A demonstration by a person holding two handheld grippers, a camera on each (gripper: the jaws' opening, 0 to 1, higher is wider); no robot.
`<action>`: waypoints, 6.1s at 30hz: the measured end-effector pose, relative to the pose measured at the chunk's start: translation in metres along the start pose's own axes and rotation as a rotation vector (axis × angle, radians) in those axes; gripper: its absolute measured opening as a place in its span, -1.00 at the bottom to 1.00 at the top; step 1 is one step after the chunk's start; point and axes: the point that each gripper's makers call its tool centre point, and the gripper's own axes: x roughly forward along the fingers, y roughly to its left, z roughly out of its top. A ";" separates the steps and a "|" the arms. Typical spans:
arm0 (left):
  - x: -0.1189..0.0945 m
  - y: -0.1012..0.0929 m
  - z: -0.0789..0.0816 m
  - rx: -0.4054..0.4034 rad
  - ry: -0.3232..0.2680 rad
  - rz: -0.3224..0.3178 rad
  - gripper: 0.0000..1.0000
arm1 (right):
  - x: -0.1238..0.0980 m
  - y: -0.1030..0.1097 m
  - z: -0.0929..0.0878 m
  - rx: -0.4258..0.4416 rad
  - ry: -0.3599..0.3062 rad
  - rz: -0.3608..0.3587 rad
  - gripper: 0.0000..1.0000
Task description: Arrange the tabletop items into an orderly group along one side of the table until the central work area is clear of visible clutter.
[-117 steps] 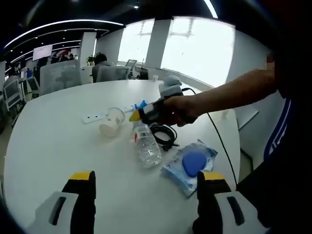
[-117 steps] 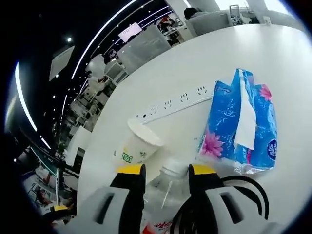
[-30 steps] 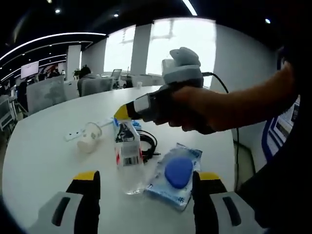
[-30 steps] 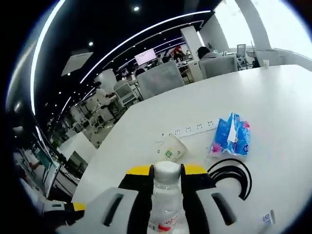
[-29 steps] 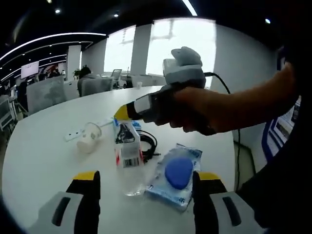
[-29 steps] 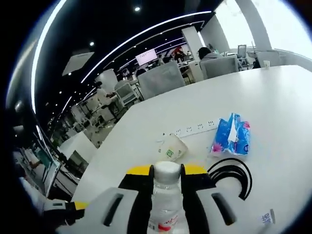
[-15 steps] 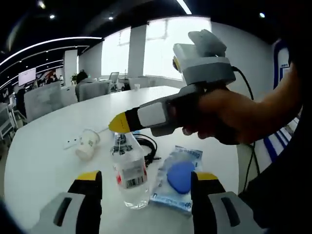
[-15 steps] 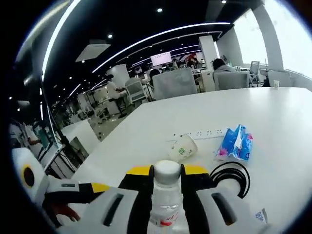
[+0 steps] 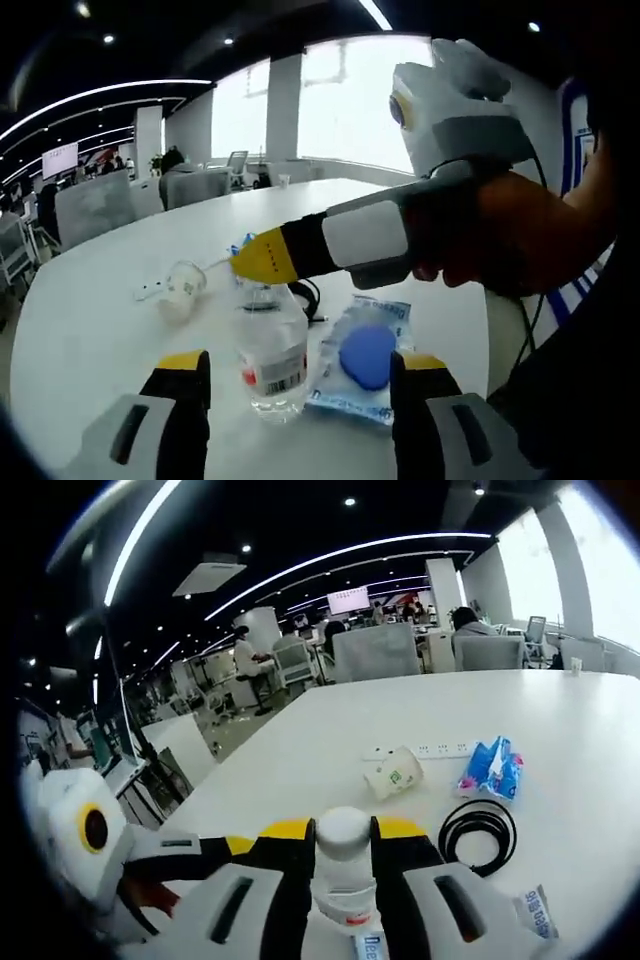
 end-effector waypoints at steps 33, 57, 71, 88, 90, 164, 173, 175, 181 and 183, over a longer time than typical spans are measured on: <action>-0.011 -0.005 -0.003 -0.018 0.001 0.079 0.40 | -0.038 0.009 -0.002 -0.083 -0.034 0.137 -0.35; -0.006 0.005 0.017 -0.047 -0.029 0.139 0.21 | -0.096 -0.076 -0.037 -0.160 0.011 0.128 0.47; 0.009 0.004 0.029 -0.089 -0.035 0.207 -0.14 | -0.104 -0.109 -0.068 -0.257 0.071 0.102 0.98; 0.006 0.024 0.036 -0.075 -0.062 0.421 -0.51 | -0.109 -0.146 -0.095 -0.217 0.144 0.059 0.95; 0.006 0.026 0.036 -0.083 -0.065 0.426 -0.52 | -0.109 -0.147 -0.096 -0.215 0.146 0.057 0.94; -0.021 0.095 0.082 -0.015 -0.090 0.146 -0.63 | -0.105 -0.150 -0.084 -0.189 0.100 -0.019 0.82; -0.019 0.114 0.082 -0.022 -0.081 0.108 -0.63 | -0.103 -0.142 -0.088 -0.193 0.112 -0.036 0.81; -0.018 0.118 0.081 -0.039 -0.083 0.101 -0.63 | -0.102 -0.142 -0.089 -0.193 0.114 -0.039 0.81; -0.011 0.132 0.073 -0.040 -0.076 0.105 -0.63 | -0.101 -0.141 -0.088 -0.189 0.112 -0.058 0.81; -0.008 0.139 0.069 -0.040 -0.069 0.098 -0.63 | -0.101 -0.141 -0.087 -0.186 0.113 -0.065 0.81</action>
